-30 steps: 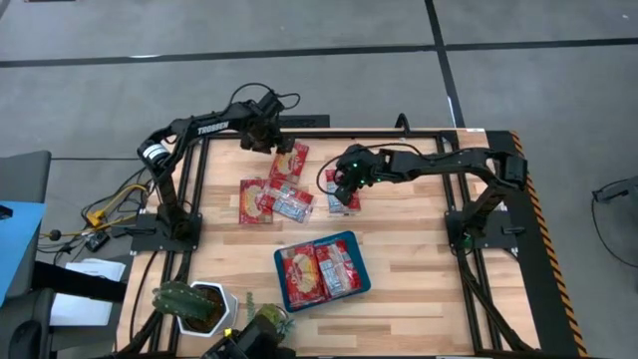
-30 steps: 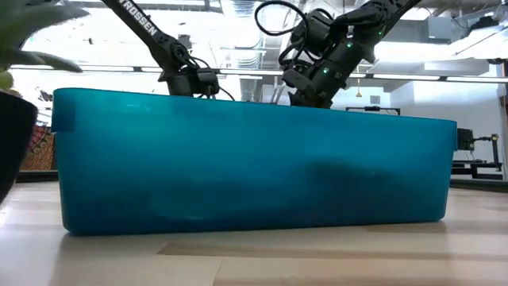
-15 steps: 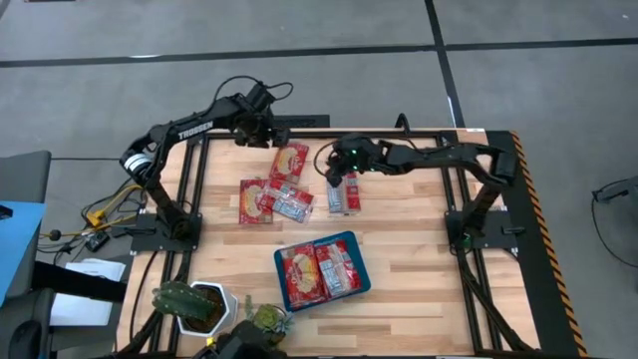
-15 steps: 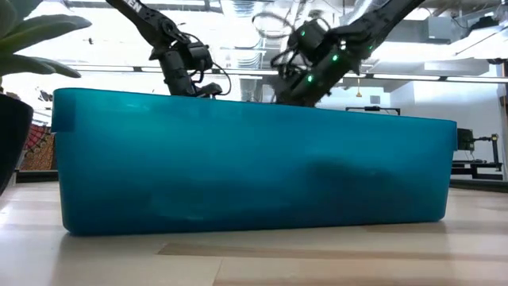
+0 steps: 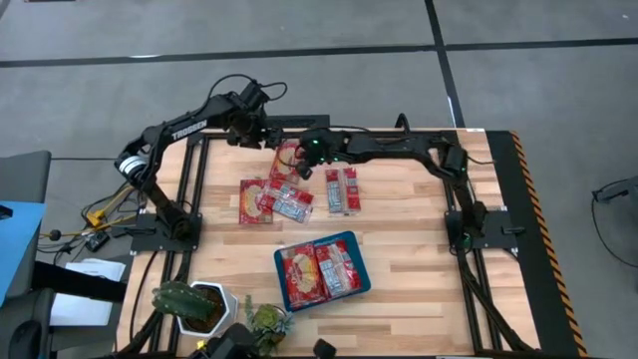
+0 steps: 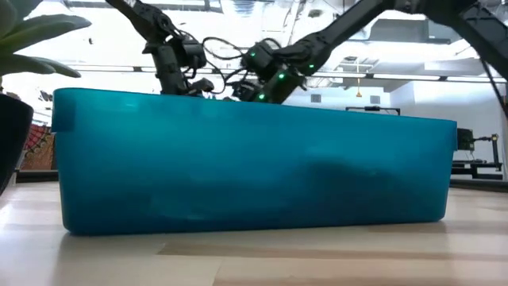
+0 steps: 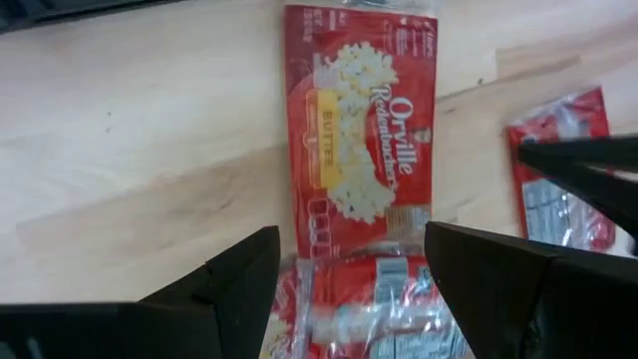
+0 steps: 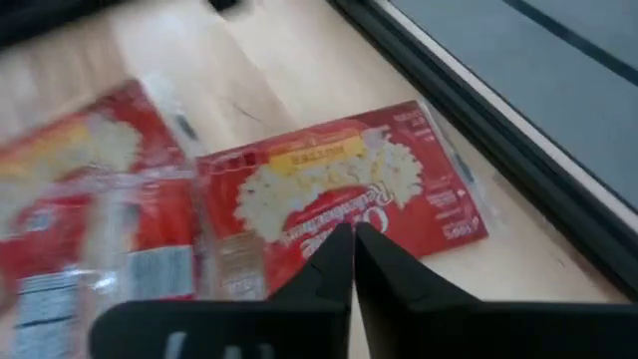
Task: Sort popcorn bags into baskets
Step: Adjust the popcorn bags
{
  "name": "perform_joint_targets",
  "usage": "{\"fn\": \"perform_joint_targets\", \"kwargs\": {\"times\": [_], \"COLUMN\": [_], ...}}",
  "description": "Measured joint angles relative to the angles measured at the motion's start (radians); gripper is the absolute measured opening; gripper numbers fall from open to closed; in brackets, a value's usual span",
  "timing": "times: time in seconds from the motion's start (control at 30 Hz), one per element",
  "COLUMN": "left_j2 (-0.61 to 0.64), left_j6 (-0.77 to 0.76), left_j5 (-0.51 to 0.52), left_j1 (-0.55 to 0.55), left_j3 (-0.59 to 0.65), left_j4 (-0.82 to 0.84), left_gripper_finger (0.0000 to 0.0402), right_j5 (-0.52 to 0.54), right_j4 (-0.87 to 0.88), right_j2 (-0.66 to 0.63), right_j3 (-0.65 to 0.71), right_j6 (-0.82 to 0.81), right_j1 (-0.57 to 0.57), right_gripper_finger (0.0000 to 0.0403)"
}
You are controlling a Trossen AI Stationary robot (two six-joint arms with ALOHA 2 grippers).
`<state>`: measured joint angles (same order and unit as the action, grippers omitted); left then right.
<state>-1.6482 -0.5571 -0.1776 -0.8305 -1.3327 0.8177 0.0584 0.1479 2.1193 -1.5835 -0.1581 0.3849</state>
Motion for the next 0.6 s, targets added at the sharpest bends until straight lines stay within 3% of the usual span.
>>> {"fn": "perform_joint_targets", "kwargs": {"times": [0.1, 0.2, 0.33, 0.47, 0.6], "left_j2": [0.034, 0.066, 0.095, 0.116, 0.116], "left_j6": [0.002, -0.005, 0.007, 0.055, 0.107], "left_j5": [0.008, 0.005, 0.002, 0.004, 0.068], "left_j1": [0.0, 0.0, 0.008, 0.019, 0.019], "left_j3": [0.0, 0.0, 0.0, 0.0, 0.0], "left_j4": [0.011, 0.018, 0.037, 0.089, 0.086], "left_gripper_finger": [0.0238, 0.0238, 0.0238, 0.0238, 0.0238], "right_j5": [-0.005, -0.01, -0.007, -0.009, 0.019], "right_j4": [0.069, 0.251, 0.344, 0.534, 0.663], "right_j2": [0.047, 0.098, 0.164, 0.21, 0.194], "right_j3": [-0.117, -0.228, -0.337, -0.458, -0.495], "right_j6": [0.0, -0.024, -0.003, 0.121, 0.225], "right_j1": [-0.013, -0.03, -0.053, -0.075, -0.096], "right_gripper_finger": [0.0008, 0.0016, 0.0015, 0.0009, 0.0012]}}
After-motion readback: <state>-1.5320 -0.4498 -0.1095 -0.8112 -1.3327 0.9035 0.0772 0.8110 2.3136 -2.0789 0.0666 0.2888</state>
